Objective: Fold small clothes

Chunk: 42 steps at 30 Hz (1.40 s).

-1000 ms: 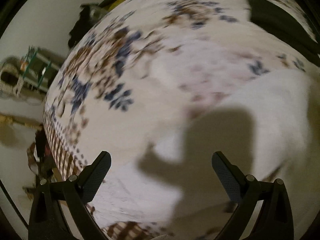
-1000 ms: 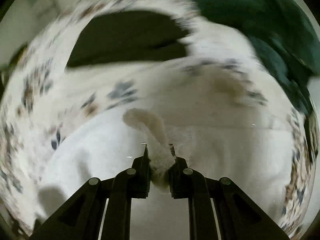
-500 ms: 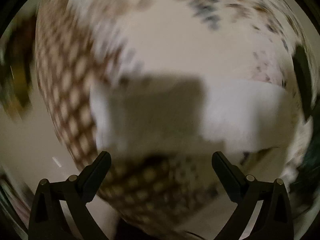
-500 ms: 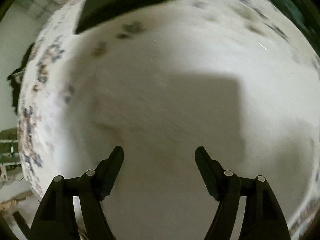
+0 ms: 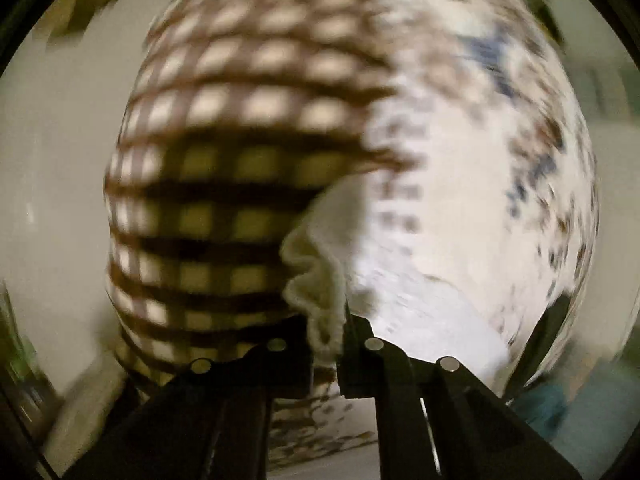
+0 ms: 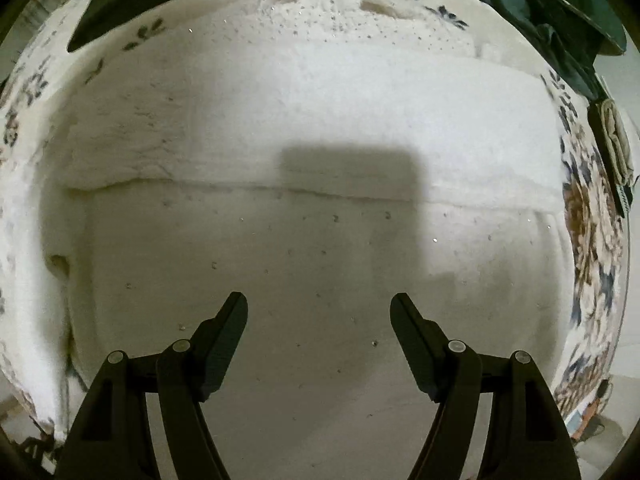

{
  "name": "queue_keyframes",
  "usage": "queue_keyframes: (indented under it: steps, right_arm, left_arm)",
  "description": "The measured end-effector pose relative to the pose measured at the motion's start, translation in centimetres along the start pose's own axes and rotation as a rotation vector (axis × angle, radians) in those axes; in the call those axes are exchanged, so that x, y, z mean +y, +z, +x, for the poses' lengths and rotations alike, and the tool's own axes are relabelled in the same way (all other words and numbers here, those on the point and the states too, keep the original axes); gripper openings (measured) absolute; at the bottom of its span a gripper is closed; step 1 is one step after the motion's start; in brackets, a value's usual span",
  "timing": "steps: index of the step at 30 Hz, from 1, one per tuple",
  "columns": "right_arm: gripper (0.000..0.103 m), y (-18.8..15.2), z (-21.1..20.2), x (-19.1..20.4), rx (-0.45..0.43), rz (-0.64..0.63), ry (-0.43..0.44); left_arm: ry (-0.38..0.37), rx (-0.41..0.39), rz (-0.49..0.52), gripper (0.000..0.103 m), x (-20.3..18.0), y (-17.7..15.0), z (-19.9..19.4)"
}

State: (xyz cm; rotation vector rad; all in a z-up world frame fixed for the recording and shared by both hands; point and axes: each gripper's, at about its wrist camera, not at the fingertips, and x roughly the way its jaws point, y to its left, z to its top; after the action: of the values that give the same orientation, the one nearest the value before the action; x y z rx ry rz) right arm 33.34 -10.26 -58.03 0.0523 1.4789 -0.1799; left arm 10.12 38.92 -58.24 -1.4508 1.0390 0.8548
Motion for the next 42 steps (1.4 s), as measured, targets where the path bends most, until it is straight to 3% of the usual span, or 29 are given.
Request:
queue_keyframes:
  steps: [4, 6, 8, 11, 14, 17, 21, 24, 26, 29, 30, 31, 32, 34, 38, 42]
  right_arm:
    - [0.076, -0.6, -0.1, -1.2, -0.006, -0.037, -0.084]
    - [0.076, -0.7, 0.0, -2.6, -0.002, -0.027, -0.082]
    - [0.076, -0.5, -0.2, -4.5, -0.002, 0.001, -0.061]
    - [0.076, 1.1, -0.2, -6.8, -0.008, 0.039, -0.032]
    - [0.076, 2.6, -0.3, -9.1, -0.006, 0.104, -0.011]
    - [0.076, 2.6, 0.0, -13.2, 0.005, 0.182, -0.011]
    - [0.076, 1.4, 0.1, -19.3, 0.034, 0.302, -0.014]
    - [0.076, 0.4, 0.1, -23.8, 0.045, 0.375, -0.019]
    - [0.076, -0.2, 0.1, -26.1, 0.047, 0.407, -0.023]
    - [0.076, -1.0, 0.3, -29.7, 0.049, 0.461, 0.016]
    - [0.076, -1.1, 0.4, -30.9, 0.049, 0.477, 0.03]
    - [0.076, -1.1, 0.4, -31.7, 0.046, 0.483, 0.037]
    - [0.076, -1.2, 0.1, -32.6, 0.032, 0.49, 0.044]
    - [0.076, -1.1, -0.5, -33.6, 0.006, 0.496, 0.057]
    - [0.076, 0.8, -1.9, -34.7, -0.055, 0.53, 0.157]
    - [0.076, 4.5, -2.8, -31.3, -0.093, 0.52, 0.25]
  left_arm:
    - [0.039, -0.163, 0.373, 0.005, -8.3, -1.7, -3.9]
    - [0.049, -0.235, 0.596, 0.005, -13.5, -4.1, -5.4]
    - [0.003, -0.267, 0.748, 0.005, -17.3, -6.5, -6.0]
    - [-0.088, -0.239, 0.905, 0.005, -23.2, -11.6, -5.2]
    - [-0.191, -0.153, 1.026, 0.005, -28.1, -17.5, -3.3]
    - [-0.305, -0.03, 1.186, 0.005, -33.6, -26.9, -0.3]
    - [-0.406, 0.126, 1.377, 0.005, -37.8, -39.5, 3.0]
    - [-0.422, 0.27, 1.474, 0.006, -39.1, -47.9, 6.0]
    - [-0.362, 0.37, 1.547, 0.008, -39.2, -53.0, 8.5]
    - [-0.291, 0.443, 1.585, 0.01, -38.9, -56.7, 10.6]
    - [-0.261, 0.444, 1.595, 0.014, -38.8, -57.0, 11.0]
    - [-0.237, 0.438, 1.603, 0.03, -38.7, -56.8, 11.1]
    - [-0.23, 0.434, 1.61, 0.056, -38.6, -56.3, 11.1]
    - [-0.219, 0.395, 1.616, 0.083, -38.3, -53.8, 10.5]
    - [-0.137, 0.191, 1.595, 0.085, -37.8, -45.1, 9.6]
    - [0.018, 0.034, 1.53, 0.09, -37.2, -36.2, 9.7]
